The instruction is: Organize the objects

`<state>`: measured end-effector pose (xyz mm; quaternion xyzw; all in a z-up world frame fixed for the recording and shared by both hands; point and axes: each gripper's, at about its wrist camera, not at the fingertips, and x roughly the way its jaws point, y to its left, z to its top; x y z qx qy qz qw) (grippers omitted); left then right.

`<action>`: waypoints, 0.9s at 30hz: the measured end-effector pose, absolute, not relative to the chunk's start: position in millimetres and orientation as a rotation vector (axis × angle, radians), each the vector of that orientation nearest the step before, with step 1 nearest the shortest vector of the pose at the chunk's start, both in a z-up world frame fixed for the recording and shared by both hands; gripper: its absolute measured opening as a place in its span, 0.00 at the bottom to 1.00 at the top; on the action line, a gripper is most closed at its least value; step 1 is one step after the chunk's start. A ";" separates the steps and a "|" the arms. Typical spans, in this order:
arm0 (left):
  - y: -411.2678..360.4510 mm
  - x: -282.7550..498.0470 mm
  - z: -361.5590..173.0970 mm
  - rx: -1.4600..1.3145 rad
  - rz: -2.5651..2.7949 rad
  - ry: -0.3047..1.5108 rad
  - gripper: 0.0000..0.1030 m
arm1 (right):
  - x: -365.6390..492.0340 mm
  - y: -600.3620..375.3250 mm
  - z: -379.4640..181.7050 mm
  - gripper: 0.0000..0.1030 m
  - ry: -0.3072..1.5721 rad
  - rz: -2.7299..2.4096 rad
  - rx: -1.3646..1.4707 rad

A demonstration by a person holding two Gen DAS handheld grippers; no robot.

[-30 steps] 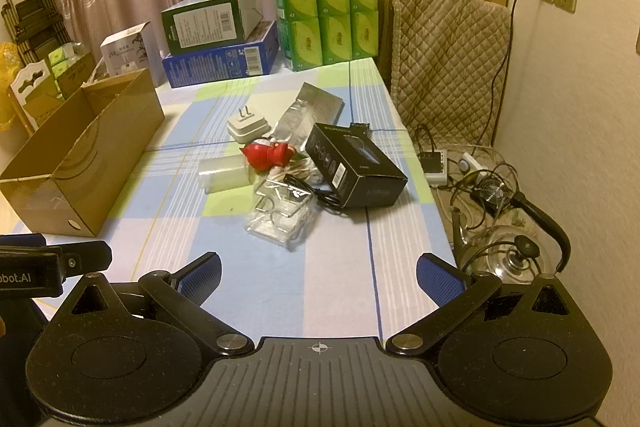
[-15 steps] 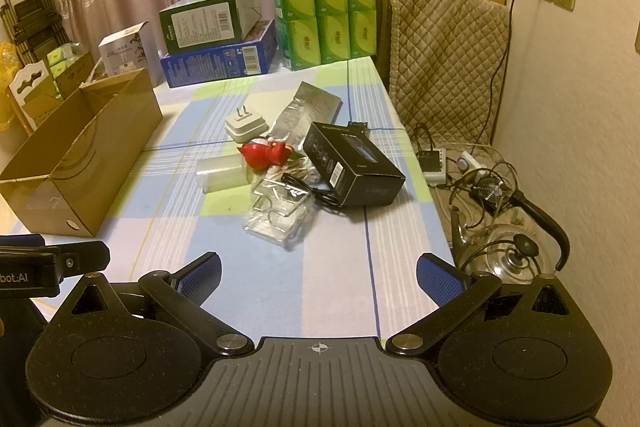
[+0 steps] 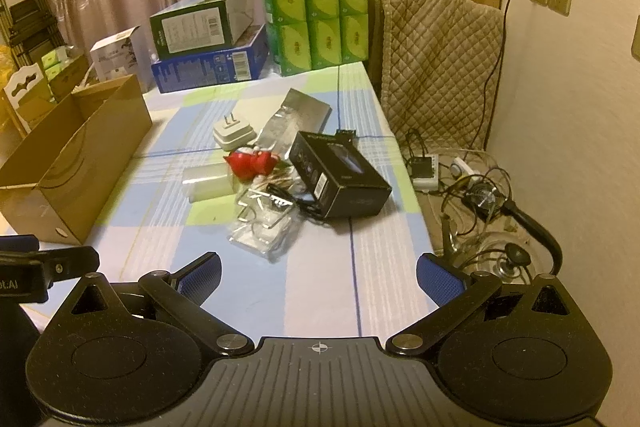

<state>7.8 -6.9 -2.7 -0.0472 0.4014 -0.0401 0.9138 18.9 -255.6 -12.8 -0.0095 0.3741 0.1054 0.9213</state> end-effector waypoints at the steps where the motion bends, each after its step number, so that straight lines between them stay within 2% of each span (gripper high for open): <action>1: -7.9 9.4 -2.8 -0.094 -0.088 0.824 0.99 | 20.4 -256.2 -11.9 0.98 0.766 0.217 -0.023; 14: -22.9 46.1 -13.2 -0.054 -0.142 0.829 0.99 | 83.4 -277.3 0.1 0.98 0.767 0.273 -0.077; 27: -51.7 110.5 -60.1 -0.031 -0.242 0.869 0.99 | 187.9 -278.7 -43.0 0.98 0.902 0.462 -0.124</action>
